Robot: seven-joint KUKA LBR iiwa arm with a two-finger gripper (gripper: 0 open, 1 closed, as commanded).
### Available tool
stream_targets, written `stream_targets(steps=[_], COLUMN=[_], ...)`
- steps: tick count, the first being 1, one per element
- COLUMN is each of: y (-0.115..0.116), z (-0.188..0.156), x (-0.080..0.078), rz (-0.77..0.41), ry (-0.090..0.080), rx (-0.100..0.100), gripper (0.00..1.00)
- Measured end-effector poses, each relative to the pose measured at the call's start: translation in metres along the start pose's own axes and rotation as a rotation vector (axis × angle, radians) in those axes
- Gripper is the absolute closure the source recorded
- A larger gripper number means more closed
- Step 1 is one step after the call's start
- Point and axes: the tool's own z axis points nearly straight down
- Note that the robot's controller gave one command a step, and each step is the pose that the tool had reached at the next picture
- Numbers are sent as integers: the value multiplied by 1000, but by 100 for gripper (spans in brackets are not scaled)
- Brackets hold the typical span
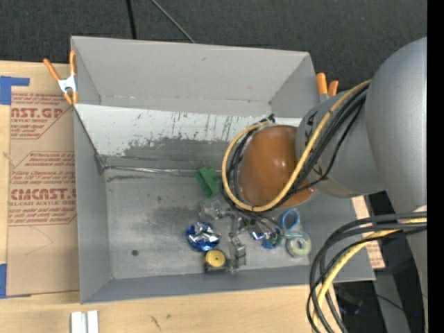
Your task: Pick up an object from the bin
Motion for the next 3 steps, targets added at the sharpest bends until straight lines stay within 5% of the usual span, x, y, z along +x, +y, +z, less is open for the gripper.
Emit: stream_targets(steps=[1, 2, 3], y=[0, 0, -88], z=[0, 0, -69], x=[1, 1, 20], rz=[0, 0, 189], ry=[6, 6, 2], rx=[-1, -1, 4], gripper=[100, 0, 0])
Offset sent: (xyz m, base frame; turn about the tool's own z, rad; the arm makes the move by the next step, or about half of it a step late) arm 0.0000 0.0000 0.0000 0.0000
